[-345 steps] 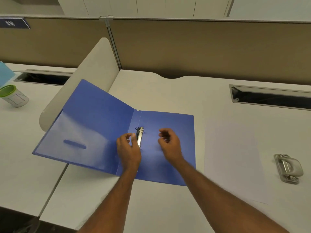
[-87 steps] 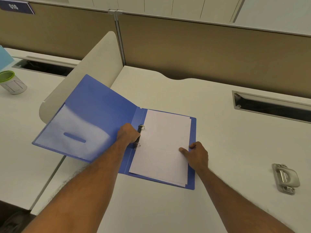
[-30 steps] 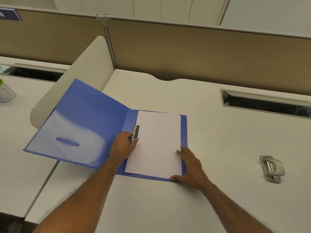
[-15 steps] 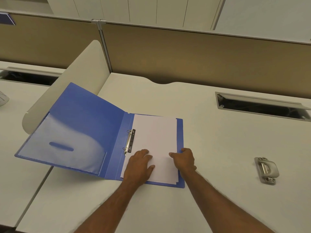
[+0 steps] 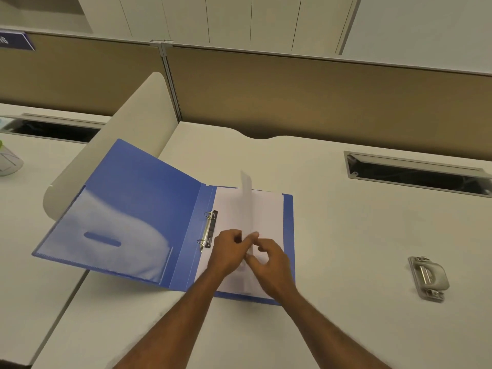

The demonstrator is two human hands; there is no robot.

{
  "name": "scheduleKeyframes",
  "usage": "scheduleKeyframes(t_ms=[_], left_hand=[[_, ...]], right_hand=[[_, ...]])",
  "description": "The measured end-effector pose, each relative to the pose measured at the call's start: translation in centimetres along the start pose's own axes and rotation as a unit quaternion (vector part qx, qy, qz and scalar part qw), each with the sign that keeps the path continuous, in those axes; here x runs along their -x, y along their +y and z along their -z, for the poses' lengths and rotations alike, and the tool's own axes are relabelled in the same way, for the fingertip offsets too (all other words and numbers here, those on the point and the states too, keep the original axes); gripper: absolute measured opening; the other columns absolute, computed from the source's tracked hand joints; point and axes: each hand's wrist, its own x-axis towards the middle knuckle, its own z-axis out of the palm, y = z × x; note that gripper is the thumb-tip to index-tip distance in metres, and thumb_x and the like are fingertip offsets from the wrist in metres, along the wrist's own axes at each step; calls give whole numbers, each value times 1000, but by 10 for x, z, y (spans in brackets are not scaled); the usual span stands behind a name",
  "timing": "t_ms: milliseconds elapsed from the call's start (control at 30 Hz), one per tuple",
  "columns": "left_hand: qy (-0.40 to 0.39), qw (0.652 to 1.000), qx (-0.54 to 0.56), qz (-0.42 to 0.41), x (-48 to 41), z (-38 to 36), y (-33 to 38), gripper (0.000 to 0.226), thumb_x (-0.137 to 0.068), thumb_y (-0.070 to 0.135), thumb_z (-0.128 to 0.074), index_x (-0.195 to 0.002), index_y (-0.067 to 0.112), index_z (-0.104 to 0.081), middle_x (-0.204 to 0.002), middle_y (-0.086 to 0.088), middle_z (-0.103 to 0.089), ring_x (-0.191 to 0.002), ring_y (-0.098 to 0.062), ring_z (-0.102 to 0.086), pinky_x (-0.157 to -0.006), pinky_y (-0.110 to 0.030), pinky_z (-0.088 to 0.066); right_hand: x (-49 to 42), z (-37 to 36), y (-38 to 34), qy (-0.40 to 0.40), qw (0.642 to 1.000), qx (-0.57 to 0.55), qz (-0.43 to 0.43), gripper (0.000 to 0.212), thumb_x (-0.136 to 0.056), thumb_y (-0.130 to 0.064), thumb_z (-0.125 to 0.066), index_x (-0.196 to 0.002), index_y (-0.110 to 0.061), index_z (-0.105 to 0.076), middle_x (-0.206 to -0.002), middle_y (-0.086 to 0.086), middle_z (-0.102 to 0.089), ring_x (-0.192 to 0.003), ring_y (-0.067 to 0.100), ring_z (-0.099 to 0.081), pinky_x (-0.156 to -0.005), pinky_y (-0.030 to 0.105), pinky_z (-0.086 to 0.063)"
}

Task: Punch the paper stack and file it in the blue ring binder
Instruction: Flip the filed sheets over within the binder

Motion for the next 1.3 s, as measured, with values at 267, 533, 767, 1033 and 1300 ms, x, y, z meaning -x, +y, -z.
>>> scheduleKeyframes(t_ms=[267, 533, 767, 1033, 1300], left_hand=[[102, 988, -116, 18, -15, 63, -15, 33, -85, 39, -64, -88, 6, -69, -86, -8, -70, -81, -27, -66, -68, -33, -51], [216, 923, -317, 36, -27, 157, -34, 36, -88, 35, -61, -101, 1, -63, -104, -24, -66, -97, -45, -60, -80, -45, -49], [235, 886, -399, 28, -26, 174, -42, 35, -89, 27, -61, -110, 0, -56, -104, -24, -65, -93, -43, -62, -76, -46, -50], [253, 865, -434, -3, -30, 167, -49, 63, -75, 18, -78, -126, 8, -44, -104, -23, -60, -89, -41, -61, -72, -49, -51], [240, 878, -392, -133, -32, 125, -28, 42, -73, -3, -71, -111, 10, -62, -102, -13, -57, -85, -31, -59, -71, -42, -50]], right_hand=[[-7, 11, 22, 110, 965, 135, -194, 53, -78, -46, -69, -117, -15, -53, -118, 5, -56, -112, 26, -55, -94, 39, -44], [-15, -2, 12, 83, 915, 307, -248, 86, -63, -66, -72, -121, -11, -40, -124, 8, -48, -115, 25, -49, -94, 39, -41], [-21, 0, 9, 61, 911, 296, -281, 93, -62, -64, -75, -129, -10, -37, -129, 9, -46, -121, 25, -46, -95, 41, -41], [-18, -2, 9, 76, 920, 272, -272, 89, -63, -58, -78, -128, -15, -35, -127, 8, -50, -118, 26, -49, -94, 42, -40], [-17, 3, 14, 113, 944, 191, -244, 64, -70, -40, -79, -120, -19, -44, -119, 5, -52, -114, 26, -52, -93, 43, -40]])
